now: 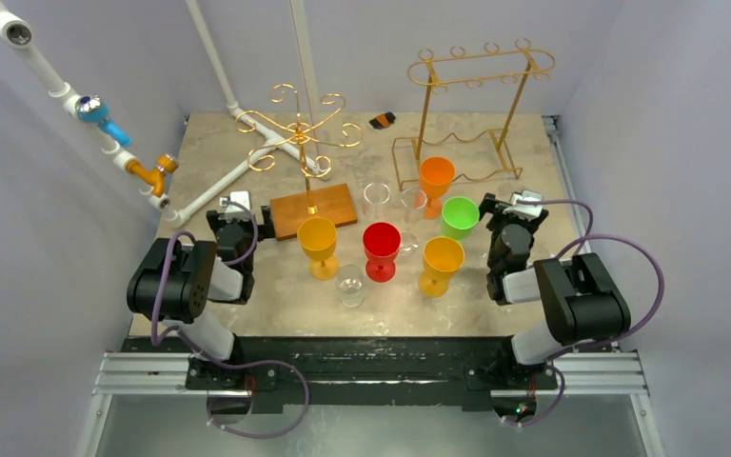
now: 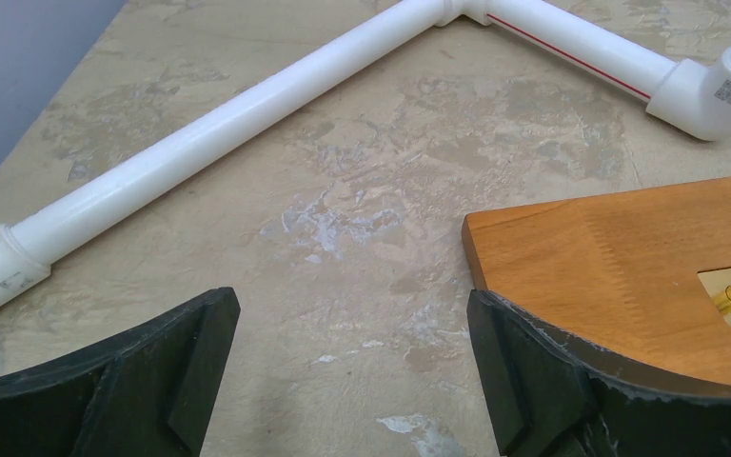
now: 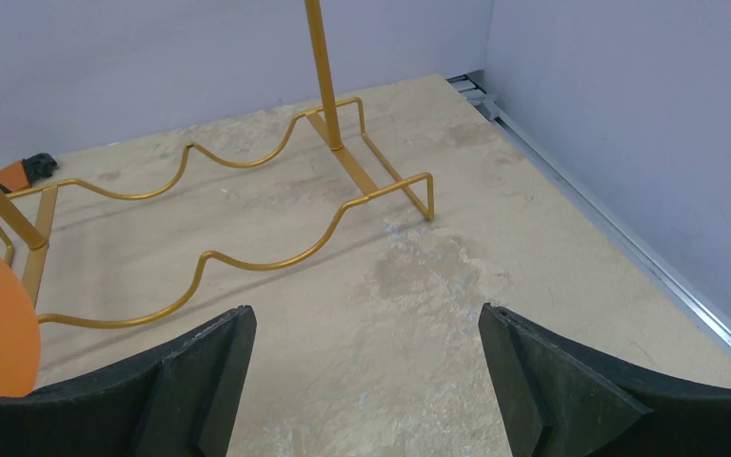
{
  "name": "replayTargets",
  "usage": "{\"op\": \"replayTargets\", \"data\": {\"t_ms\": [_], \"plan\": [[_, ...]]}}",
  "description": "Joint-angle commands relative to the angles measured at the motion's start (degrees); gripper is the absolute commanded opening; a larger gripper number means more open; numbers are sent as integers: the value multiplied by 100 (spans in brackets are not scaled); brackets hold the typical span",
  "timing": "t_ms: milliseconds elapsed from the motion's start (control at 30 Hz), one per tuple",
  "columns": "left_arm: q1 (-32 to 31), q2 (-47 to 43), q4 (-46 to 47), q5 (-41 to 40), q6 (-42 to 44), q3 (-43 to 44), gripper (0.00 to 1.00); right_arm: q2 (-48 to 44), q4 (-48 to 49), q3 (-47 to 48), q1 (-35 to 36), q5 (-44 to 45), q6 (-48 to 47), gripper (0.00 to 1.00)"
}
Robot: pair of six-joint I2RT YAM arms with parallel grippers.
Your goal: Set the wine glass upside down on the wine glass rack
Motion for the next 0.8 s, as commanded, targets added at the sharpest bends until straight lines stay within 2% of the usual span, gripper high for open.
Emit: {"op": "replayTargets", "data": {"t_ms": [0, 167, 300, 400, 467, 533, 567, 600, 700, 733, 767], "plan": [[-25, 2, 57, 80, 63, 108, 100, -27, 236, 55, 15, 24, -52, 99], [-25, 3, 62, 87, 63, 112, 100, -19, 207, 76, 20, 21, -51, 99], [13, -280, -189, 669, 200, 166, 100, -27, 219, 60, 14, 23, -42, 99], [27, -833, -1817, 1120, 525, 716, 100, -84, 169, 54, 15, 301, -78, 99], [32, -1128, -3097, 1189, 570, 1239, 100, -214, 165, 28, 17, 99, -79, 99], [93, -1370, -3855, 1317, 605, 1475, 100, -475, 467, -274, 65, 120, -267, 99], [184, -1502, -4149, 1616, 628, 1554, 100, -784, 310, -334, 124, 297, -250, 99], [269, -1635, -4535, 1826, 621, 1672, 100, -1228, -249, -280, 130, 451, -169, 99], [564, -2077, -5507, 2352, 501, 2004, 100, -2584, -3393, 664, 106, 806, 909, 99], [734, -2230, -5921, 2732, 461, 2106, 100, -2774, -3841, 893, 106, 858, 1169, 99], [877, -2399, -6231, 3039, 429, 2228, 100, -2876, -4238, 1076, 104, 1064, 1937, 99]]}}
